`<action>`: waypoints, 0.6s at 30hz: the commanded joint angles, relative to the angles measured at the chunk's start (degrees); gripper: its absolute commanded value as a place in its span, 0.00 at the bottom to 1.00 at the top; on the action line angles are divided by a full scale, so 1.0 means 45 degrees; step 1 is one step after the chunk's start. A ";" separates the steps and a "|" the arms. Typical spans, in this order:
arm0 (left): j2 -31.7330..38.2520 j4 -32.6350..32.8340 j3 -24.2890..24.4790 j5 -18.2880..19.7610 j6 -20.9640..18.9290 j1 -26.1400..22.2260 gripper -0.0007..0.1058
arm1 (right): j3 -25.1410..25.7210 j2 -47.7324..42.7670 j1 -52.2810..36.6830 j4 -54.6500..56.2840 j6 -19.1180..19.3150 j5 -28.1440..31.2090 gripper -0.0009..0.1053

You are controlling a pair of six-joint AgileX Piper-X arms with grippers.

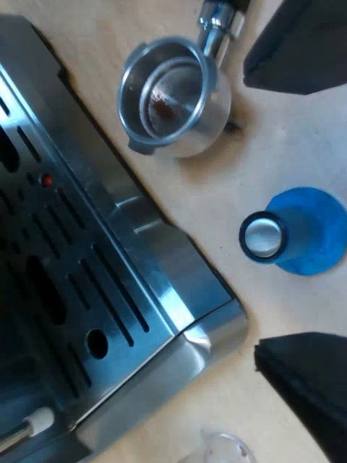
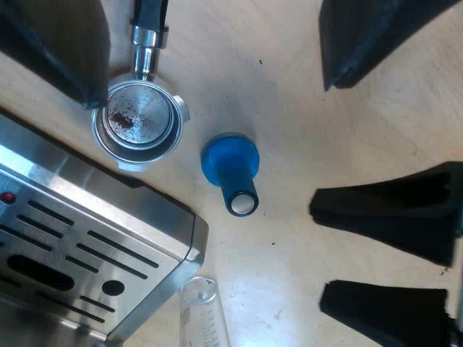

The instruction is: Grind coffee beans and then tamp

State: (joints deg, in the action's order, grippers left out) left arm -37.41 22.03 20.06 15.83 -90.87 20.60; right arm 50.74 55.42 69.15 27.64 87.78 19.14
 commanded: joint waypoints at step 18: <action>-0.5165 -0.3989 0.0016 -0.0037 -0.0116 0.0056 0.66 | 0.0098 -0.0042 -0.0036 -0.0101 0.0208 -0.0021 0.60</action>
State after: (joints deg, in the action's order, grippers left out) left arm -60.53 5.10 20.06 15.76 -90.87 20.60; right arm 50.74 55.42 69.15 27.64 87.78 19.14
